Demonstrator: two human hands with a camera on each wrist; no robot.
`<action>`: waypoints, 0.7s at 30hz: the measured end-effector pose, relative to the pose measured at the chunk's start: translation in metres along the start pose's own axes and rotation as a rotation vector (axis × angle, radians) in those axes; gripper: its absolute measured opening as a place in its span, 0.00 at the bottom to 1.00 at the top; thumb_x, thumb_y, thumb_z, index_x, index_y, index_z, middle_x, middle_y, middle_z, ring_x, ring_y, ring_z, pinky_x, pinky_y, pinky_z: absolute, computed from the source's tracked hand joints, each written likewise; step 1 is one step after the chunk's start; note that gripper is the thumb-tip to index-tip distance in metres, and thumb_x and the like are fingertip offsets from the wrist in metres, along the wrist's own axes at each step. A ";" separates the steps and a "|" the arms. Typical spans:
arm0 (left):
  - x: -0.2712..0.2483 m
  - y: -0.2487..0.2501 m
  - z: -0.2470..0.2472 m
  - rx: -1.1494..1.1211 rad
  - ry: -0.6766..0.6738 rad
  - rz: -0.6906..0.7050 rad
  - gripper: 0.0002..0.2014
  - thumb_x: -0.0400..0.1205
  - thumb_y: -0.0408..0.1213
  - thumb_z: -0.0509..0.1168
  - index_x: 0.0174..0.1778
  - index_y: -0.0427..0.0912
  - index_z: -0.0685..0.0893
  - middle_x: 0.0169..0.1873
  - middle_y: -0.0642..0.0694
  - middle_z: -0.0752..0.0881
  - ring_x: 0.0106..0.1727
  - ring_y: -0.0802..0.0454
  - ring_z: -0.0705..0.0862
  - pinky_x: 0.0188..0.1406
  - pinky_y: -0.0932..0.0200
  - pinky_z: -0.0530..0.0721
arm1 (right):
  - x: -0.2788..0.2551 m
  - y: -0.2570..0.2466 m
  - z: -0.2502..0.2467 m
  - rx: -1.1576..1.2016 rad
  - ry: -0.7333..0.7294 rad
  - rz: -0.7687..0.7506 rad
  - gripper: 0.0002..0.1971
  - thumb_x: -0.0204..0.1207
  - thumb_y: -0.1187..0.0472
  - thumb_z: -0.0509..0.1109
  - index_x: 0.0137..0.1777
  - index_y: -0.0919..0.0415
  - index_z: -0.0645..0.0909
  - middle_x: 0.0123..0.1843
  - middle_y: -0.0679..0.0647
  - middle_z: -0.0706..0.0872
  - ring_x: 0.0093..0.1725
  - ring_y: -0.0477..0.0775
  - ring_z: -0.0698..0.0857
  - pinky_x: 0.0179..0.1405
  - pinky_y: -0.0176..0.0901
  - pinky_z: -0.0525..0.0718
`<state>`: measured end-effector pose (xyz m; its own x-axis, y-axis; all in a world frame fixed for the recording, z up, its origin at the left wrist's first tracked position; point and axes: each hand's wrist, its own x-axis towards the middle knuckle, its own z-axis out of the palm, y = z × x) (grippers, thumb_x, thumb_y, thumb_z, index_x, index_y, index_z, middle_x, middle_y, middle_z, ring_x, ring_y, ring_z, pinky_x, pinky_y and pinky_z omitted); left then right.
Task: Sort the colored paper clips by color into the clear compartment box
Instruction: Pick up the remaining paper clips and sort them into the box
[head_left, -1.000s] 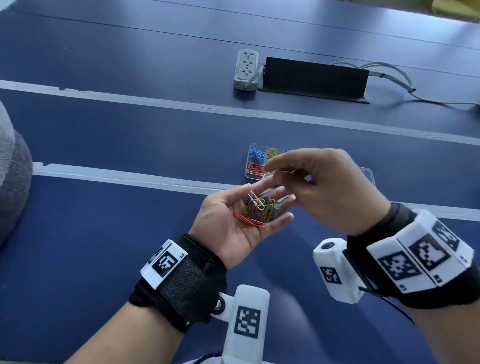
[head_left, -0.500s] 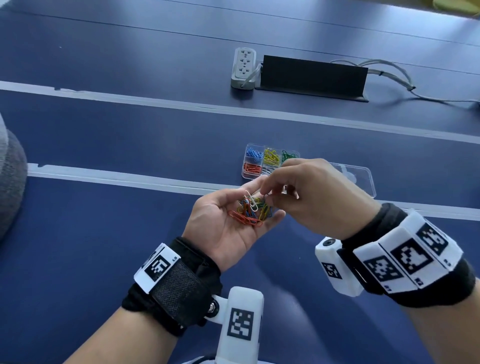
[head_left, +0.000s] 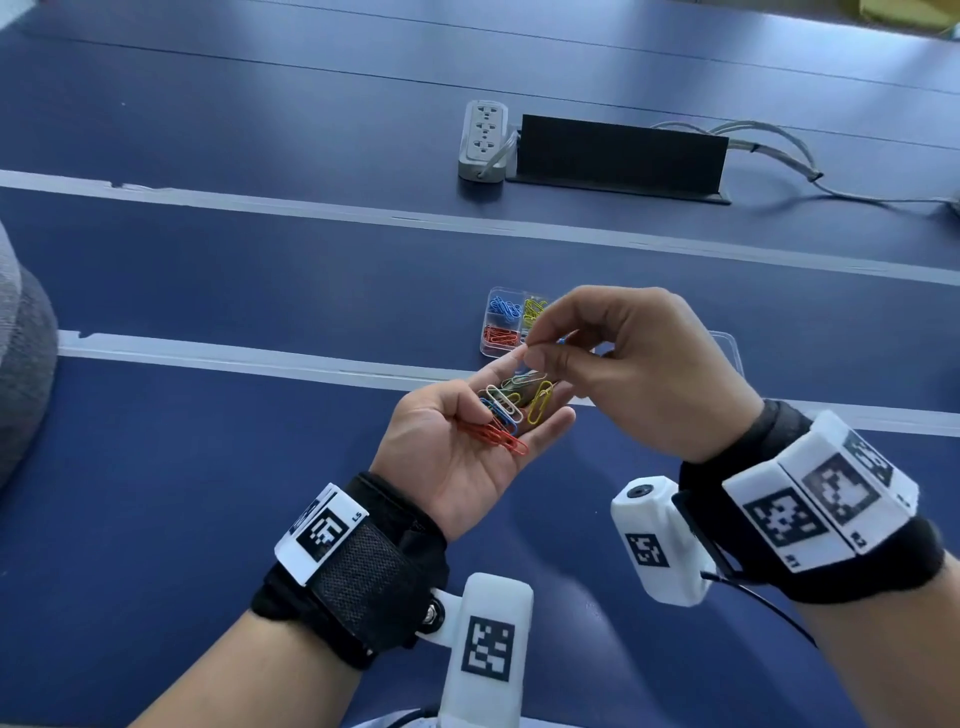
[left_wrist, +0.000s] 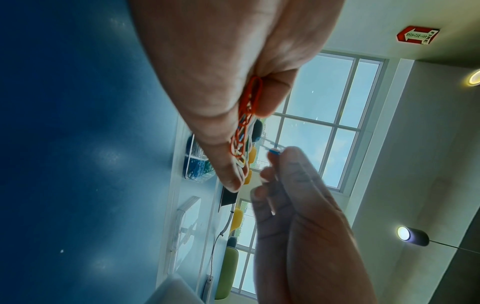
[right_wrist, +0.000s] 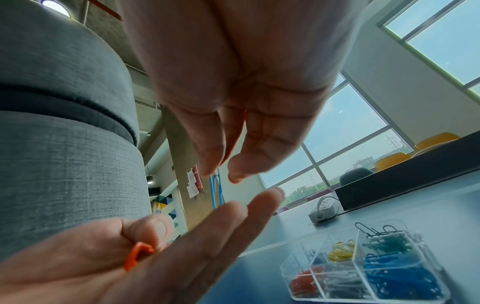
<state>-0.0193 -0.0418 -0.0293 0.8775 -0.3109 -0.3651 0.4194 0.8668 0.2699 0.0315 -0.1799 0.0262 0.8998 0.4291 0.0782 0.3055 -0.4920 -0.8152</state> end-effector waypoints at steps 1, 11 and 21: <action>0.000 0.000 0.000 -0.005 0.001 0.008 0.30 0.66 0.23 0.44 0.58 0.26 0.83 0.50 0.30 0.87 0.52 0.36 0.88 0.62 0.38 0.80 | 0.000 -0.001 0.000 0.023 0.010 -0.016 0.05 0.70 0.67 0.74 0.38 0.55 0.85 0.36 0.46 0.90 0.35 0.44 0.87 0.41 0.41 0.86; -0.002 -0.001 0.003 -0.013 -0.013 0.062 0.29 0.69 0.27 0.49 0.66 0.28 0.79 0.44 0.38 0.87 0.39 0.49 0.87 0.44 0.54 0.88 | -0.007 -0.012 0.006 -0.387 -0.300 -0.157 0.12 0.73 0.68 0.68 0.48 0.53 0.88 0.45 0.50 0.87 0.40 0.45 0.78 0.47 0.38 0.78; -0.005 -0.002 0.006 -0.049 0.010 0.065 0.21 0.63 0.28 0.45 0.34 0.28 0.84 0.31 0.39 0.84 0.26 0.47 0.82 0.31 0.64 0.81 | -0.011 -0.013 0.019 -0.460 -0.338 -0.154 0.14 0.75 0.61 0.66 0.57 0.47 0.83 0.48 0.53 0.85 0.46 0.55 0.82 0.46 0.53 0.82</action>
<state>-0.0230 -0.0441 -0.0226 0.9000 -0.2496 -0.3574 0.3497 0.9030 0.2498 0.0120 -0.1641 0.0252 0.7083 0.7021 -0.0727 0.5962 -0.6503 -0.4708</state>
